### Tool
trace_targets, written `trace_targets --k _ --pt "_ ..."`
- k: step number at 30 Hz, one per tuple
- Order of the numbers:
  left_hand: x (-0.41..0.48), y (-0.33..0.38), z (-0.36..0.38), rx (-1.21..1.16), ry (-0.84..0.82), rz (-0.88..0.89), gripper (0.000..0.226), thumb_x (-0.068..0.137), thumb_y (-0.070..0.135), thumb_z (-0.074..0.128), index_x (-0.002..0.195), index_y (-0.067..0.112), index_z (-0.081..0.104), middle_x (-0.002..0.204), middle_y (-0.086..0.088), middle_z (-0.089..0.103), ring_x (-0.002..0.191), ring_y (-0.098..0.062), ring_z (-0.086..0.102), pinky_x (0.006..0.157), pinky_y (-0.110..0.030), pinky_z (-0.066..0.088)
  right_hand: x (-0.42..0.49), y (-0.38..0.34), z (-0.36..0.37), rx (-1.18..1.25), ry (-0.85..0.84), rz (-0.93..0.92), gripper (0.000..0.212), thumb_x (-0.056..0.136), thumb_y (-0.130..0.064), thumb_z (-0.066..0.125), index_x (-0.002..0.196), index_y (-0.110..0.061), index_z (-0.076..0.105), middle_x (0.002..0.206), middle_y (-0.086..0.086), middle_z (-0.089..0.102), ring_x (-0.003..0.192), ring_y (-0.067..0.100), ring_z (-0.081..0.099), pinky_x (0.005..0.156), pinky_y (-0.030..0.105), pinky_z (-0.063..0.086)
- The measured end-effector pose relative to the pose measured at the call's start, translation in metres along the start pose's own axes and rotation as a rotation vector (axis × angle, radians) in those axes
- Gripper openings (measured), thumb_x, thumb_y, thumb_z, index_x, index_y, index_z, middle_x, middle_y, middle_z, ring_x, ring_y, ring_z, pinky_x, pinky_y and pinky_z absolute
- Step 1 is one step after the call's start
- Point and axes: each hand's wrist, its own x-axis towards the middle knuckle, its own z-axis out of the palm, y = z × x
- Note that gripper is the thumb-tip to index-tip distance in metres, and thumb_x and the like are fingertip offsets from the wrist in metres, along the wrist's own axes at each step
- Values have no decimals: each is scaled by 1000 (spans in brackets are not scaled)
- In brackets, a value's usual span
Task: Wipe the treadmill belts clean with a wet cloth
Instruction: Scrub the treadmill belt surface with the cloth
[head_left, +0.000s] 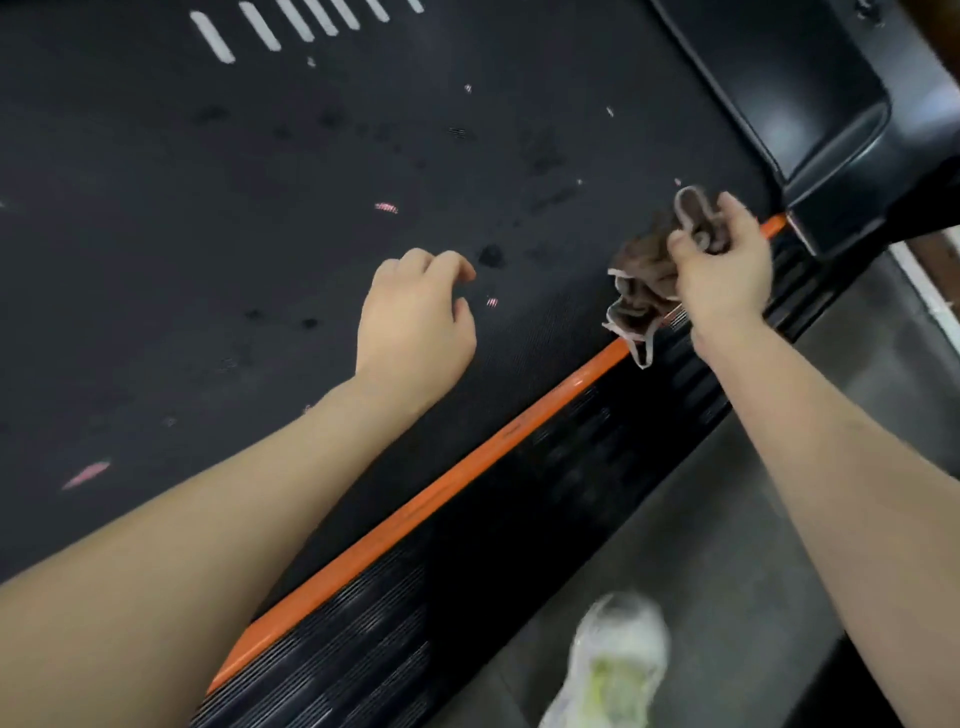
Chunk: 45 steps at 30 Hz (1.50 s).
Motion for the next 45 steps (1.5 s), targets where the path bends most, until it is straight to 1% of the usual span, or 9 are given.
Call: trace_targets --k 3,8,16,20,24,28,34,40,45 --pt "33 12 26 22 6 2 29 90 9 49 116 10 61 114 -11 58 104 -30 48 80 -24 30 26 22 20 -430 -191 -254 62 89 -43 60 146 -34 36 157 12 20 142 28 28 113 41 29" --pt "83 23 75 95 60 63 28 82 13 47 101 8 67 104 -11 62 94 -36 54 80 -43 48 52 62 58 -806 -505 -665 77 83 -74 35 149 -37 24 155 17 24 143 42 17 105 67 22" --pt "151 56 157 310 31 83 44 89 31 38 126 19 59 137 -9 52 128 -38 42 108 -58 28 154 90 60 -612 -467 -1250 39 93 -32 41 131 -36 48 141 6 50 132 35 42 101 72 26" --pt "164 62 182 448 54 77 45 94 34 34 133 21 53 142 -9 47 133 -41 33 109 -64 16 161 94 65 -527 -414 -1280 40 90 -20 44 126 -34 54 138 5 54 130 35 44 103 67 28" --pt "164 59 184 476 104 86 43 95 31 36 133 20 53 142 -9 47 133 -40 34 110 -64 14 195 102 62 -454 -316 -1133 46 84 -11 38 118 -22 67 132 11 58 125 41 45 100 68 33" --pt "163 62 184 515 94 76 45 95 34 33 134 21 52 142 -8 47 132 -40 33 110 -63 14 256 112 53 -480 -232 -1090 41 85 -11 39 111 -14 72 127 18 60 110 49 50 85 61 46" --pt "164 62 187 533 151 79 46 94 33 30 131 19 54 139 -10 49 129 -42 37 109 -64 18 294 113 54 -550 -73 -999 37 85 -9 47 112 -16 70 119 18 60 95 47 49 75 56 46" --pt "170 71 191 541 204 72 50 93 36 29 125 14 60 132 -17 54 123 -44 44 109 -62 20 285 108 45 -600 -98 -910 48 88 -52 46 120 -22 66 112 16 56 95 42 49 66 43 47" --pt "186 83 202 550 176 49 54 94 42 26 129 15 57 136 -20 50 127 -44 40 109 -62 19 264 134 26 -590 -116 -1080 48 85 -50 42 113 -22 69 89 15 56 74 36 53 51 34 44"
